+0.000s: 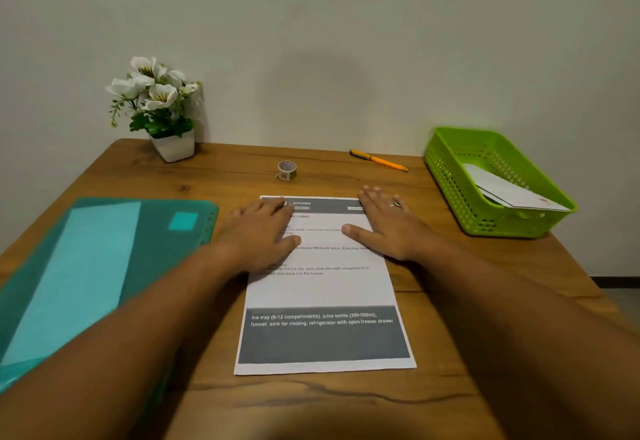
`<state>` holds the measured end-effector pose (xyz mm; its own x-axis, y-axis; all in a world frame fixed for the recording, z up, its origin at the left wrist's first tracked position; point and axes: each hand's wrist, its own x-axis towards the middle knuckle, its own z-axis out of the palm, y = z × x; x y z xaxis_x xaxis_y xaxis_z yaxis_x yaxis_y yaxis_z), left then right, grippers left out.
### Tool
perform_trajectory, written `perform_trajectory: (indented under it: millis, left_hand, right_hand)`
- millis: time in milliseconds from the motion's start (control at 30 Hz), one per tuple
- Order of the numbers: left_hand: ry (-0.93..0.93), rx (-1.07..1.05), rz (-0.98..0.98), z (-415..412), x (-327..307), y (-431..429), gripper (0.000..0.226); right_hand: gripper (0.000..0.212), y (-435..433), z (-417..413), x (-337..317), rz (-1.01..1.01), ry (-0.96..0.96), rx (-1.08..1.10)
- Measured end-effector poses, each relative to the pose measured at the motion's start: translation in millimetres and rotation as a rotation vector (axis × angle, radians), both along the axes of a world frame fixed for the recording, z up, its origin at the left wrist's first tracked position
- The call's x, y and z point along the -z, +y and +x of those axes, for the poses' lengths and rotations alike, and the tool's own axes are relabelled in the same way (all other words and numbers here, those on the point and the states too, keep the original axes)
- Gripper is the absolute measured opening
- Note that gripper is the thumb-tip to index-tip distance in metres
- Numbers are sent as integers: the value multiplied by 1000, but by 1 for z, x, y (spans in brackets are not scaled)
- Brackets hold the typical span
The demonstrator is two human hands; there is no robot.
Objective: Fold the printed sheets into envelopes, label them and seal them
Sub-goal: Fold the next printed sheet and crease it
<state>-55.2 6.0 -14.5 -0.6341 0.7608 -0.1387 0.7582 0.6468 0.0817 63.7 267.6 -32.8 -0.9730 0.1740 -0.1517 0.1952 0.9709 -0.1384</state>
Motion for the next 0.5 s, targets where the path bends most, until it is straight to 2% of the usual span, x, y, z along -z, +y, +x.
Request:
perform_trajectory:
  millis: [167,300,433,500]
  left_hand:
    - [-161,1,-95,-38,-32,17,101]
    - [-116,37,-150,-48,-34,33,118]
    - [-88,56,-211,-49,-35,46,118]
    - [-102,49,-232,-50,-36,48,113]
  right_hand:
    - [98,2,-12,-16,-22,-20,4]
    - [85,9,-23,-36,-61,-39,-26]
    - [100,10,-33,-44,-137,-86,-28]
    - [101,6,-36,-47,-194,-91,-20]
